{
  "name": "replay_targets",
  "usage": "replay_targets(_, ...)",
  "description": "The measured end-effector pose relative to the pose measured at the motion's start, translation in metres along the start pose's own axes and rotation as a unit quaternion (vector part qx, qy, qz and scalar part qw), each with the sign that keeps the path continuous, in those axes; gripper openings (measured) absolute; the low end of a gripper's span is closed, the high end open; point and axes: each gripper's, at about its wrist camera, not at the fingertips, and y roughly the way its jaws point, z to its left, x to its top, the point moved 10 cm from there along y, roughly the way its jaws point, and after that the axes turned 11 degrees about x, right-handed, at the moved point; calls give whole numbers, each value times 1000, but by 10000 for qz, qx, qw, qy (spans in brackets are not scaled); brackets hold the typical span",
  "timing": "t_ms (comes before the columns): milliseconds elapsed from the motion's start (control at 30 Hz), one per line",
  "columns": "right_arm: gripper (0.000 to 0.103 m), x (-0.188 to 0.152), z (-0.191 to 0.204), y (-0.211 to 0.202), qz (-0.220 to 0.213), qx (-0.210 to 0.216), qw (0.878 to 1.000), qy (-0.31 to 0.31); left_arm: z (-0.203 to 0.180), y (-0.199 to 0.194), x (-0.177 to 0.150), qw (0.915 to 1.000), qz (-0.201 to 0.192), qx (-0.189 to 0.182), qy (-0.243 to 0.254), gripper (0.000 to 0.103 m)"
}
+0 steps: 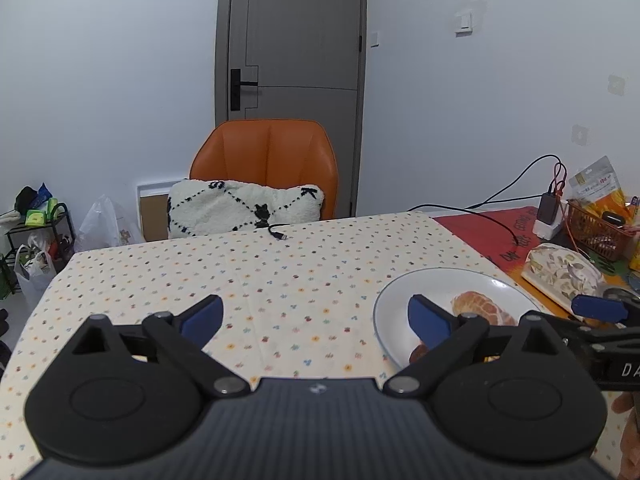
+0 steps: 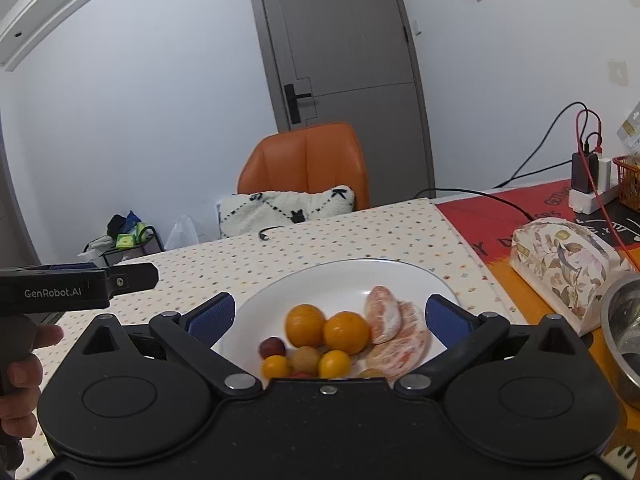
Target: Organize fruits
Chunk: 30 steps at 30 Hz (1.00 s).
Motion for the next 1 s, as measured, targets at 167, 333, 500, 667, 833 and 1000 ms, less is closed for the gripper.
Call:
replay_targets(167, 103, -2, 18, -5, 100, 55, 9999, -63, 16, -14, -2, 9999, 81, 69, -55, 100)
replay_targets(333, 103, -6, 37, -10, 220, 130, 9996, -136, 39, -27, -7, 9993, 259, 227, -106, 101)
replay_targets(500, 103, -6, 57, -17, 236, 269, 9992, -190, 62, -41, -11, 9985, 381, 337, -220, 101)
replay_targets(667, 103, -5, 77, -26, 274, 449, 9983, -239, 78, -58, -14, 9980, 375, 474, -206, 101)
replay_targets(833, 103, -4, 97, -42, 290, 650, 9972, -245, 85, -76, -19, 9976, 414, 545, -78, 103)
replay_targets(1000, 103, -2, 113, -59, 186, 629, 9970, -420, 87, -95, -24, 9976, 415, 561, -6, 103)
